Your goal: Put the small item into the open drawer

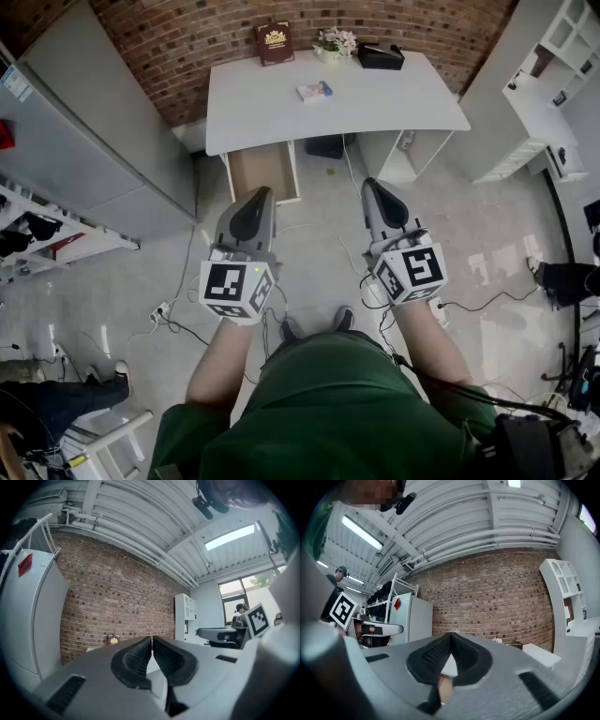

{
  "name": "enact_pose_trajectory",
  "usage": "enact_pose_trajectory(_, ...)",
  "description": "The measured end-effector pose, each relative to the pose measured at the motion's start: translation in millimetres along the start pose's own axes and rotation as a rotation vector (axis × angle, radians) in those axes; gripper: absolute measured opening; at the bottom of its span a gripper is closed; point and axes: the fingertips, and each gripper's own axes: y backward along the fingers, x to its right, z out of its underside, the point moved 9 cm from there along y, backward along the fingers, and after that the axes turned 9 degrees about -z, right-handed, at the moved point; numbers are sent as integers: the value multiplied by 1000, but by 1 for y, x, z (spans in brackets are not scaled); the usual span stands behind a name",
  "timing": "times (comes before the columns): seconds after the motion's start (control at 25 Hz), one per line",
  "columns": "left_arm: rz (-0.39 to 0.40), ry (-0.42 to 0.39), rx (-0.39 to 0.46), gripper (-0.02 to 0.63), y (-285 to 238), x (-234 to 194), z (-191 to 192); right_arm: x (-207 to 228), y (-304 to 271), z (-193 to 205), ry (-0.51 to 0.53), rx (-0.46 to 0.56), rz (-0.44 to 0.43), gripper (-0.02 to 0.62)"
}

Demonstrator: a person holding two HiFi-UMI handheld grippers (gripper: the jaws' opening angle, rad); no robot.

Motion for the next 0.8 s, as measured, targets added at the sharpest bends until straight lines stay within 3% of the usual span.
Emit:
enact_pose_trajectory(0.2, -10, -10, 2, 12, -20, 38, 3, 38, 15, 6, -18, 10, -16, 2)
enact_pose_trajectory(0.4, -30, -23, 4, 12, -32, 68, 3, 67, 27, 9, -105, 39, -58, 3)
enact_pose_trajectory(0.8, -42, -35, 1, 12, -51, 123, 9, 122, 61, 10, -109, 28, -46, 3)
